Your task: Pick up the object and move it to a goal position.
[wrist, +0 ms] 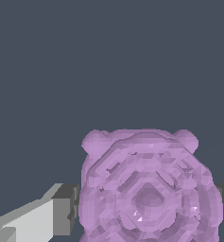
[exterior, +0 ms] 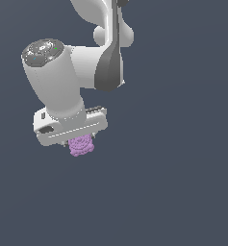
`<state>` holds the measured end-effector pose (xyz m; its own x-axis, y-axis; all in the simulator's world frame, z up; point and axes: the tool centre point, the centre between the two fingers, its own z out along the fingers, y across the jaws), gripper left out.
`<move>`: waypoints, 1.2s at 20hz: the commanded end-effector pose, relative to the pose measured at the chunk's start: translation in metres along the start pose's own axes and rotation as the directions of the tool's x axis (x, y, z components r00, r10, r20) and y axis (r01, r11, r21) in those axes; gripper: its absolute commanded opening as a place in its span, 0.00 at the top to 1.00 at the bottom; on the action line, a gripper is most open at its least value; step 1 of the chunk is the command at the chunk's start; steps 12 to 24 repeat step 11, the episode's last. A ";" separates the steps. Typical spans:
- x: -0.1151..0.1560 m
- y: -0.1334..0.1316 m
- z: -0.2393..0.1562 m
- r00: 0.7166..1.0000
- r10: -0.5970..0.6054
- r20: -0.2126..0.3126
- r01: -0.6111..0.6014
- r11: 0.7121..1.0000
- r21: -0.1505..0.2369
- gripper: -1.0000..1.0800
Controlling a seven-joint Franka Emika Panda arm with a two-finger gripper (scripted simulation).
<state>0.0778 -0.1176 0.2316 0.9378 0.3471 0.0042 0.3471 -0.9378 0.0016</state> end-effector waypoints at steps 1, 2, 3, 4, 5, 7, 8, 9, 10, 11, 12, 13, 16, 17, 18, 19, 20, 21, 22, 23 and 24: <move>0.000 0.006 -0.011 1.000 -0.001 0.002 0.001 1.000 0.001 1.00; 0.000 0.008 -0.015 1.000 -0.001 0.003 0.001 1.000 0.001 1.00; 0.000 0.009 -0.018 1.000 -0.001 0.003 0.001 1.000 0.001 1.00; 0.000 0.010 -0.020 1.000 -0.001 0.004 0.001 1.000 0.002 1.00; 0.000 0.011 -0.022 1.000 -0.001 0.004 0.001 1.000 0.002 1.00; 0.000 0.013 -0.023 1.000 -0.001 0.004 0.001 1.000 0.002 1.00; 0.000 0.013 -0.024 1.000 -0.001 0.004 0.001 1.000 0.002 1.00; 0.001 0.013 -0.023 1.000 -0.001 0.004 0.001 1.000 0.002 1.00; 0.001 0.013 -0.023 1.000 -0.001 0.004 0.001 1.000 0.002 1.00; 0.001 0.013 -0.022 1.000 -0.001 0.004 0.001 1.000 0.002 1.00; 0.001 0.013 -0.022 1.000 -0.001 0.004 0.001 1.000 0.002 1.00; 0.001 0.013 -0.022 1.000 -0.001 0.004 0.001 1.000 0.002 1.00; 0.001 0.013 -0.022 1.000 -0.001 0.004 0.001 1.000 0.002 1.00; 0.001 0.013 -0.022 1.000 -0.001 0.004 0.001 1.000 0.002 1.00; 0.001 0.013 -0.022 1.000 -0.001 0.004 0.001 1.000 0.002 1.00; 0.001 0.013 -0.022 1.000 -0.001 0.004 0.001 1.000 0.002 1.00; 0.001 0.013 -0.022 1.000 -0.001 0.004 0.001 1.000 0.002 1.00; 0.001 0.013 -0.022 1.000 -0.001 0.004 0.001 1.000 0.002 1.00; 0.001 0.013 -0.022 1.000 -0.001 0.004 0.001 1.000 0.002 1.00; 0.001 0.013 -0.022 1.000 -0.001 0.004 0.001 1.000 0.002 1.00; 0.001 0.013 -0.022 1.000 -0.001 0.004 0.001 1.000 0.002 1.00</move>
